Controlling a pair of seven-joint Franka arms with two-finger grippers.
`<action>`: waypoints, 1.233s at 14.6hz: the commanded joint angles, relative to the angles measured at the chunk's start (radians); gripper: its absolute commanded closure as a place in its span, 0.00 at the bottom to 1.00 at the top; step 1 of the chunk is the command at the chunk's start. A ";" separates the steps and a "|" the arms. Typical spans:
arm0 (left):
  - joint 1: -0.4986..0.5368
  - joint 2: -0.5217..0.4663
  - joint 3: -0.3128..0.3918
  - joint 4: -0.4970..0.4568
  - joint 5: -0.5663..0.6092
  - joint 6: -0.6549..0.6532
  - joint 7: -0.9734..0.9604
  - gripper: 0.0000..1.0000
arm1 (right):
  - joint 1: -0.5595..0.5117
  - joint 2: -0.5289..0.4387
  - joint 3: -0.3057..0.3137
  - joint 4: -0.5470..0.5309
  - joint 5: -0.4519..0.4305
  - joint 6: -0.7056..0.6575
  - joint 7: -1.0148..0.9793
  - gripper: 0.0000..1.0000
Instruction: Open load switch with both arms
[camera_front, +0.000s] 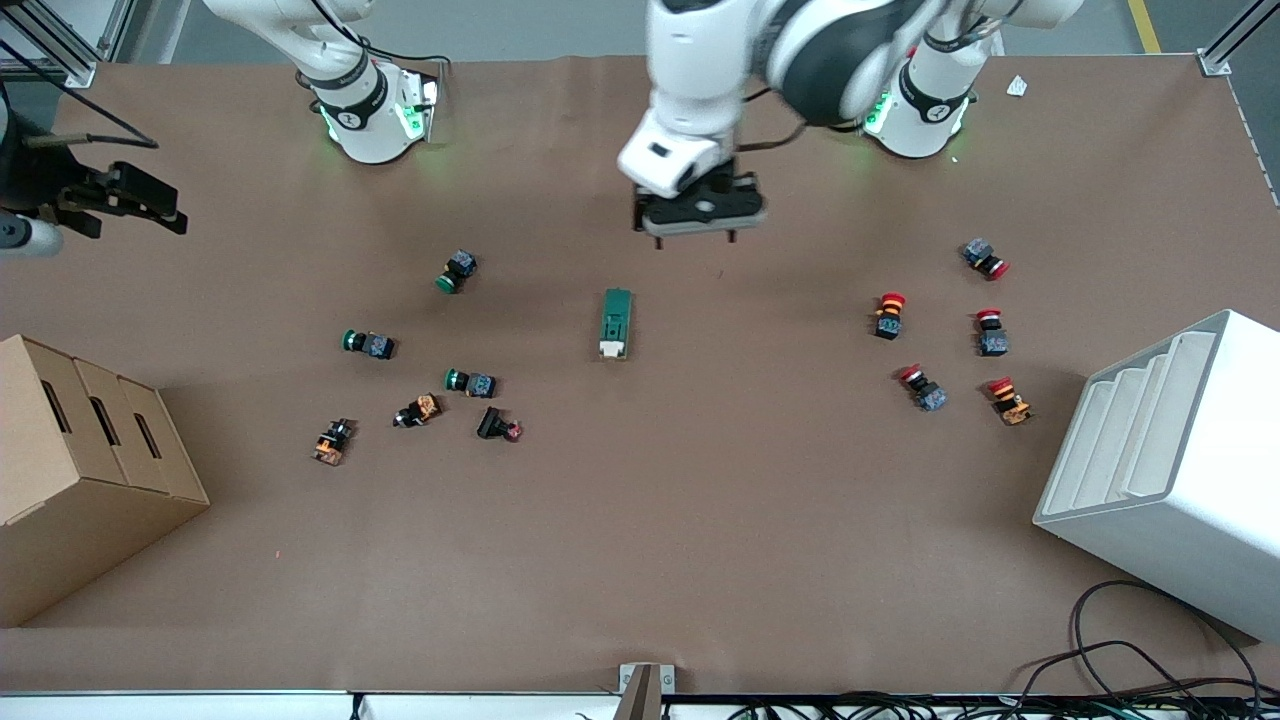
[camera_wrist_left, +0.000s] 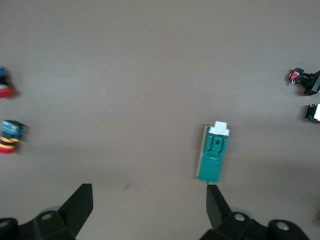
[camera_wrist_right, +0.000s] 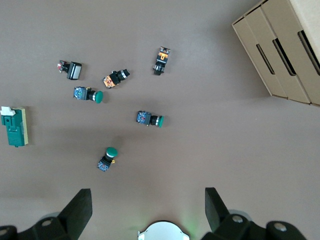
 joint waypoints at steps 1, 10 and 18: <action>-0.086 0.117 0.001 0.013 0.153 0.061 -0.219 0.00 | 0.006 0.052 -0.003 0.000 -0.005 -0.011 0.007 0.00; -0.259 0.406 0.000 0.011 0.736 0.161 -0.799 0.00 | 0.251 0.253 0.000 0.005 0.103 0.105 0.768 0.00; -0.321 0.498 0.003 -0.104 1.302 0.144 -1.301 0.01 | 0.508 0.522 0.002 0.057 0.150 0.324 1.399 0.00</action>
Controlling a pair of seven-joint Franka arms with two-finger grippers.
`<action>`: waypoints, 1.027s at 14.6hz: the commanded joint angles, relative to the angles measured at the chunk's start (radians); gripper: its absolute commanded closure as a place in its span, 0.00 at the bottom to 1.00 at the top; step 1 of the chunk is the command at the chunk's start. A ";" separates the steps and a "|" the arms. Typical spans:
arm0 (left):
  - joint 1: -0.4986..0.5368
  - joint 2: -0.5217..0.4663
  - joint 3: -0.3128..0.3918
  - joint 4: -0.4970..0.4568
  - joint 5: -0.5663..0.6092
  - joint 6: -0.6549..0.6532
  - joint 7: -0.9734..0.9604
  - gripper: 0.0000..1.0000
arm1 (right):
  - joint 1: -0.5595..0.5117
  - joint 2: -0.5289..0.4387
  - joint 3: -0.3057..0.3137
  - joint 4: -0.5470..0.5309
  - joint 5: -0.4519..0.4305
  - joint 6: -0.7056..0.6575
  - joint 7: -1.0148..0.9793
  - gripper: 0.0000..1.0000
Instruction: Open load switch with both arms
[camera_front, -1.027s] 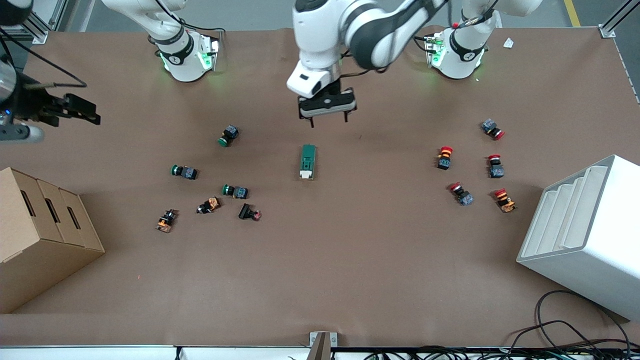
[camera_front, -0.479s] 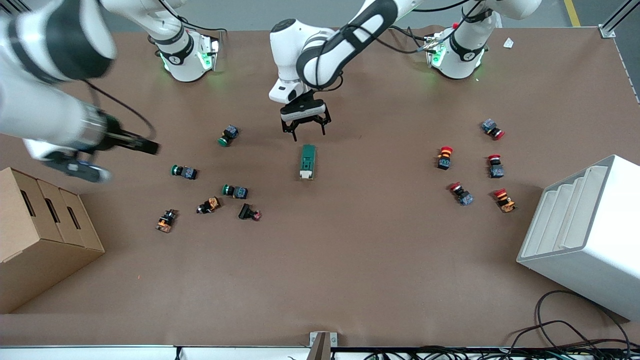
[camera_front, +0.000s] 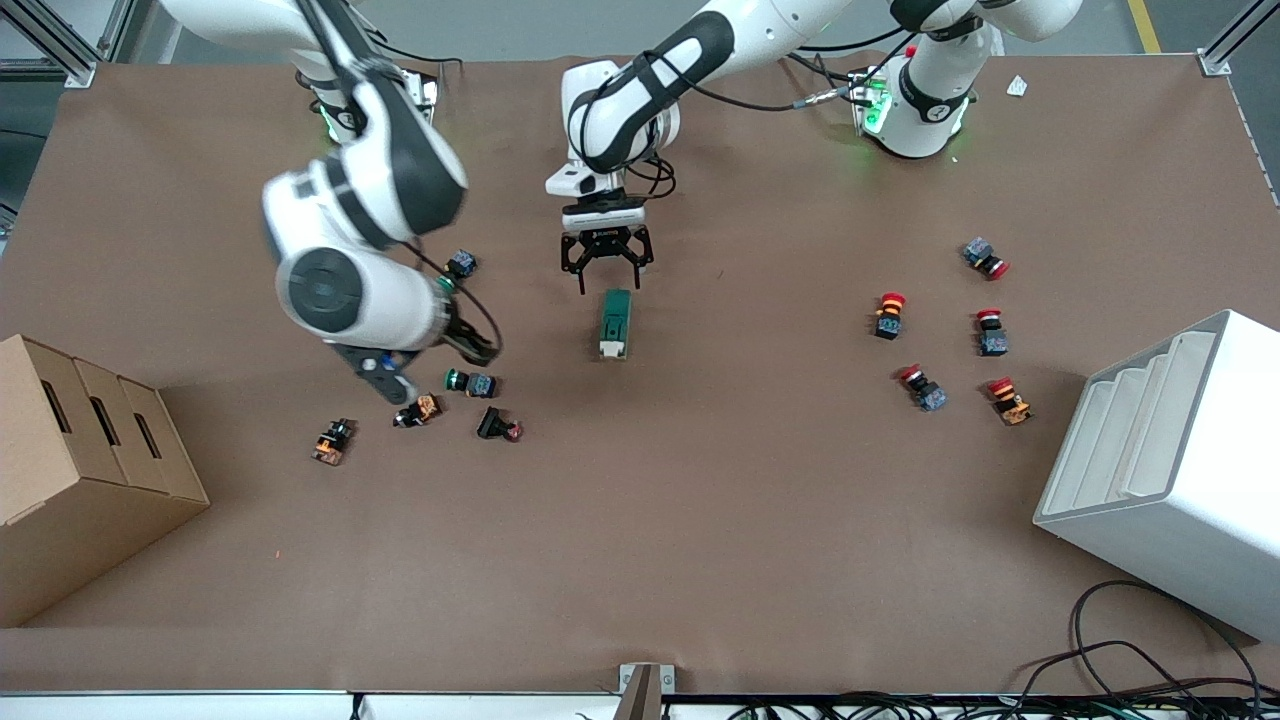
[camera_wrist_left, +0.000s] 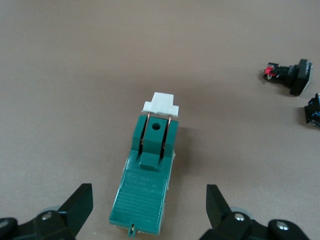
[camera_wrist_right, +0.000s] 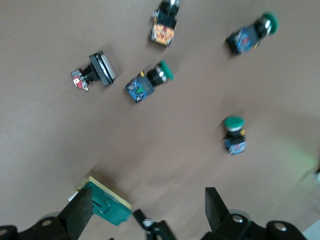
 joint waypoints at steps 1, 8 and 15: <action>-0.039 0.020 0.009 -0.024 0.116 -0.045 -0.114 0.01 | 0.072 0.114 -0.010 0.085 0.017 0.020 0.189 0.00; -0.069 0.141 0.012 -0.015 0.339 -0.249 -0.234 0.01 | 0.187 0.343 -0.010 0.188 0.035 0.191 0.496 0.00; -0.103 0.167 0.014 -0.013 0.345 -0.285 -0.240 0.01 | 0.254 0.393 -0.010 0.186 0.041 0.191 0.546 0.00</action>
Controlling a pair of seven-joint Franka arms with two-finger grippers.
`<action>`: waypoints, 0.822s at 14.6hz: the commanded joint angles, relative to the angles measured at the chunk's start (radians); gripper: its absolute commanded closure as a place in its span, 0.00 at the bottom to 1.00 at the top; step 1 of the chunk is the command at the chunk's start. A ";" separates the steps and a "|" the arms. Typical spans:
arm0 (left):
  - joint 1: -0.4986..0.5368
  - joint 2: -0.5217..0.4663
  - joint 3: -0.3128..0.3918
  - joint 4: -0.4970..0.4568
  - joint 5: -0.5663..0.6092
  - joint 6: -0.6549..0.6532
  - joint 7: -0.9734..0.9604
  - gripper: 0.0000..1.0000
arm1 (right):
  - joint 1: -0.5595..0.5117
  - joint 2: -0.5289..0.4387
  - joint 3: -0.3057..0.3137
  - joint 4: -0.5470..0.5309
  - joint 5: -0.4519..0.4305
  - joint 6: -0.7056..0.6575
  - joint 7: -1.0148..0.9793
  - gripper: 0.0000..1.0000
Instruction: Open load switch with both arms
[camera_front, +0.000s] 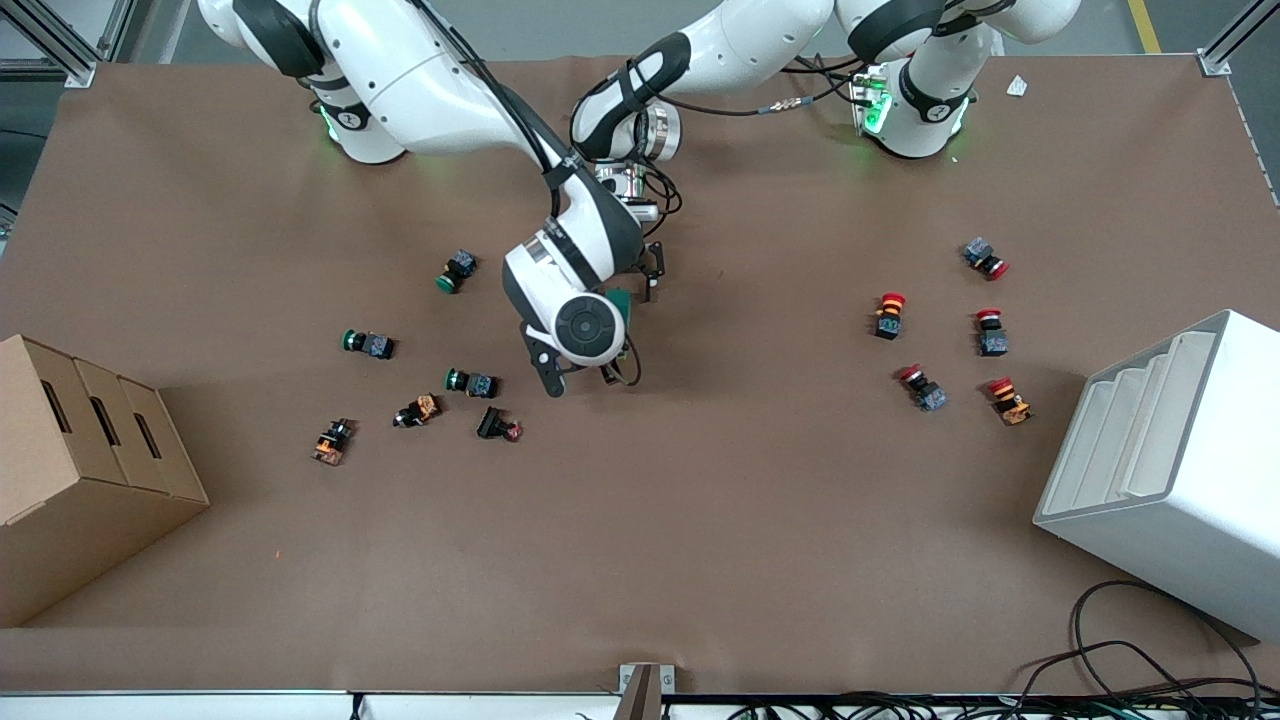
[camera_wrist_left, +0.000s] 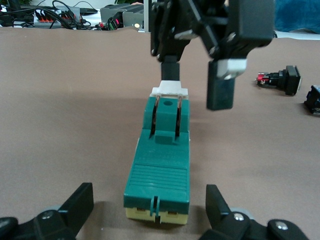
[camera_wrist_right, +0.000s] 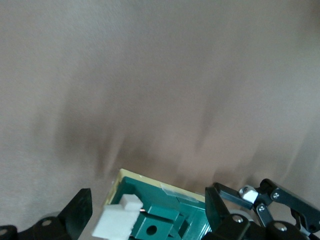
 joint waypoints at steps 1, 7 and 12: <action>-0.021 0.020 0.006 0.011 0.016 -0.011 -0.016 0.01 | 0.007 0.004 -0.008 0.021 0.029 -0.034 0.010 0.00; -0.023 0.024 0.006 0.011 0.017 -0.015 -0.012 0.01 | -0.005 -0.032 0.006 0.038 0.035 -0.225 0.000 0.00; -0.028 0.024 0.007 0.007 0.016 -0.017 -0.010 0.01 | 0.006 -0.054 0.029 0.047 0.037 -0.250 0.009 0.00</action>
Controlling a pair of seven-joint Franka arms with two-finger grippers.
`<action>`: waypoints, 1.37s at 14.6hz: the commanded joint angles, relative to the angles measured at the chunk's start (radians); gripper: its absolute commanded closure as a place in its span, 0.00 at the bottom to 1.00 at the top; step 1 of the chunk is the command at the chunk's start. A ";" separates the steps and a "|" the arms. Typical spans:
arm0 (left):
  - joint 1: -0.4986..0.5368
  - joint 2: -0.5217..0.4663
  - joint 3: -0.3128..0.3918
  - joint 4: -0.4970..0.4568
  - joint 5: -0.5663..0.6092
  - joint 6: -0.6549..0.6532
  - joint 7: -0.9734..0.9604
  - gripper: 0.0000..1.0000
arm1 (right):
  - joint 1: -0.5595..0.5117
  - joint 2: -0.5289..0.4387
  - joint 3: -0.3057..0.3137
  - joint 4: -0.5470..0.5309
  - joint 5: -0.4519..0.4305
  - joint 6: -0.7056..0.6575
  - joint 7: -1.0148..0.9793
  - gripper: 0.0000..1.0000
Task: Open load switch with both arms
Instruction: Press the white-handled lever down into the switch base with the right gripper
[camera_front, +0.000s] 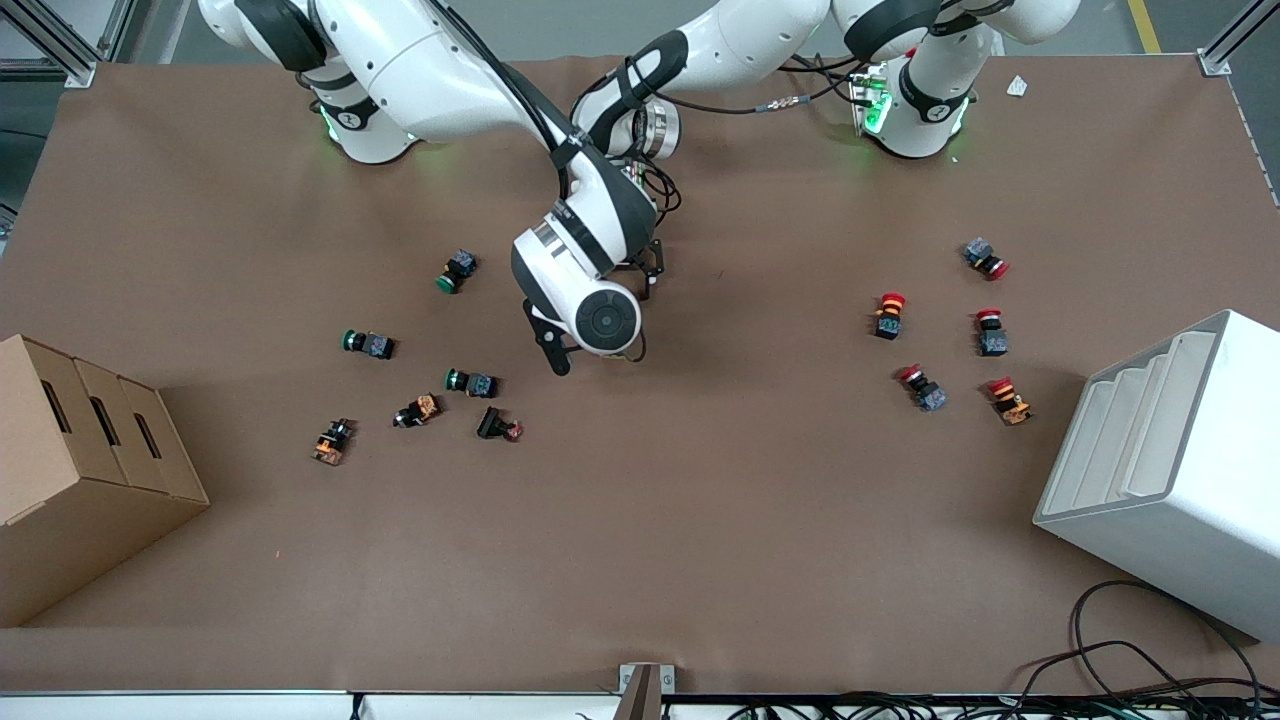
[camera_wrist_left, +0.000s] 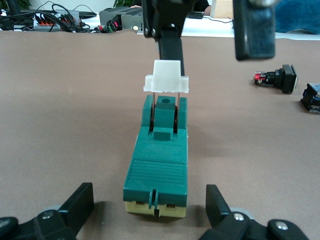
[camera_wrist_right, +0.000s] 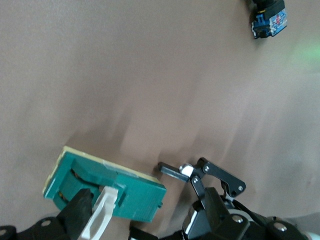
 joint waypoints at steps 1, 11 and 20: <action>-0.014 0.020 0.004 0.007 0.014 -0.003 -0.011 0.01 | 0.002 -0.024 0.011 -0.019 0.029 -0.011 0.008 0.00; -0.015 0.020 0.020 0.006 0.014 -0.003 -0.003 0.01 | 0.016 -0.019 0.034 -0.081 0.056 -0.014 0.010 0.00; -0.021 0.020 0.020 0.004 0.014 -0.003 0.005 0.00 | -0.059 -0.091 0.025 -0.064 0.003 -0.043 -0.218 0.00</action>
